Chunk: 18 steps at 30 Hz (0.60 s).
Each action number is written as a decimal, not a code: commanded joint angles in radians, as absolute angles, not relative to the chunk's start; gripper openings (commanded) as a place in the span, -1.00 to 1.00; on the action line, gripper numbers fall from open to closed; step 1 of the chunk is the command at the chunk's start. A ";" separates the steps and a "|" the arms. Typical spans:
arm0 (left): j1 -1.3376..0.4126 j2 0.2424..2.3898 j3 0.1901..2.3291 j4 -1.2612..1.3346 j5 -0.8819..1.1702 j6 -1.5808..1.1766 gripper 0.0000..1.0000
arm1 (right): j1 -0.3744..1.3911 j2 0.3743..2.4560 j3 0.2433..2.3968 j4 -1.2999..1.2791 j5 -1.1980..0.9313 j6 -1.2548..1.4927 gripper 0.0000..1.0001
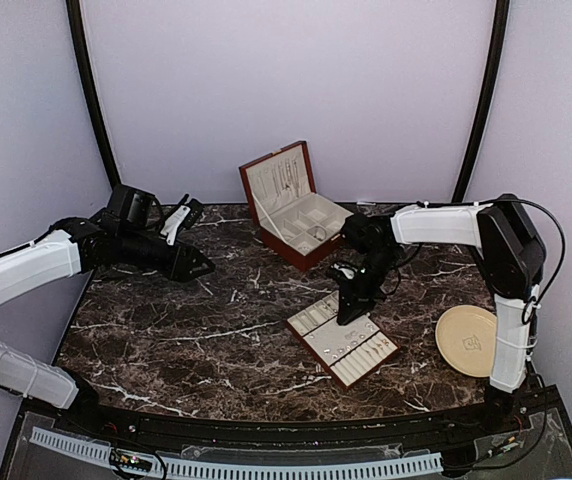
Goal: Organize the mixed jewelry
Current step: Place the earring in the earring holder.
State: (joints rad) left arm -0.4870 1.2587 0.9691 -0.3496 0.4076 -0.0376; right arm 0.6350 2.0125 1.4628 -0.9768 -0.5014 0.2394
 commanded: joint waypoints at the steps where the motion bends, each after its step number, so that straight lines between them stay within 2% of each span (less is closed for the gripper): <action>1: -0.483 1.229 0.977 -0.347 0.414 -0.031 -0.11 | 0.636 2.030 1.498 -0.996 -0.499 0.227 -0.91; 18: -0.482 1.229 0.977 -0.348 0.410 -0.031 -0.11 | 0.630 2.054 1.516 -0.992 -0.469 0.218 -0.91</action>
